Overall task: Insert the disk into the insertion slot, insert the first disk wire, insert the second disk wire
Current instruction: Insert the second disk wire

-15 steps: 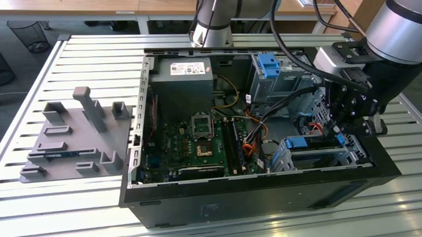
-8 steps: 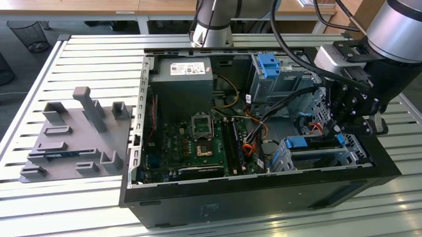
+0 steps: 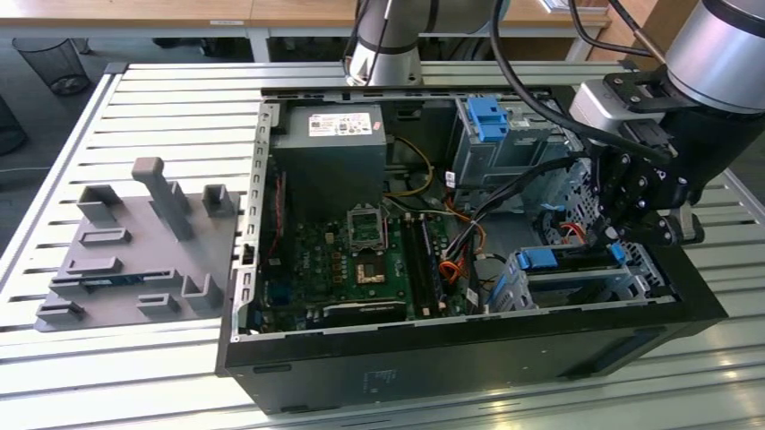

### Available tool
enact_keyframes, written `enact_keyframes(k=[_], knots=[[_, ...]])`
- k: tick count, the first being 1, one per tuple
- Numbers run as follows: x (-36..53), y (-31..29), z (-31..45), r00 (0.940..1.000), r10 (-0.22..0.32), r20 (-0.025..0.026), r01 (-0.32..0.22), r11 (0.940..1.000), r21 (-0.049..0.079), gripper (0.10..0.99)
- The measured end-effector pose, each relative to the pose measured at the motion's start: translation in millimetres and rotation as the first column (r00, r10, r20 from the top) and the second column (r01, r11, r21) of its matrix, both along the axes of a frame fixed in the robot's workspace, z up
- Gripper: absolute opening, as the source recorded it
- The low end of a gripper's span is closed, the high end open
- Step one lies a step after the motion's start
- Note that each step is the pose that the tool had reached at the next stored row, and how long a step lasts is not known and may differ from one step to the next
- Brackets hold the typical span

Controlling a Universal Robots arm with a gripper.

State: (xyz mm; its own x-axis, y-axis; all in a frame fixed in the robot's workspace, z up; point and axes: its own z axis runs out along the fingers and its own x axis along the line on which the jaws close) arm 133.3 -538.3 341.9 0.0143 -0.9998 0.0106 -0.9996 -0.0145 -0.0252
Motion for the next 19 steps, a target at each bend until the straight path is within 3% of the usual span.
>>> enact_keyframes(k=[19], knots=[[-14.8, 0.0, 0.0, 1.0000, 0.000, 0.0002, 0.000, 1.0000, 0.001, 0.106]])
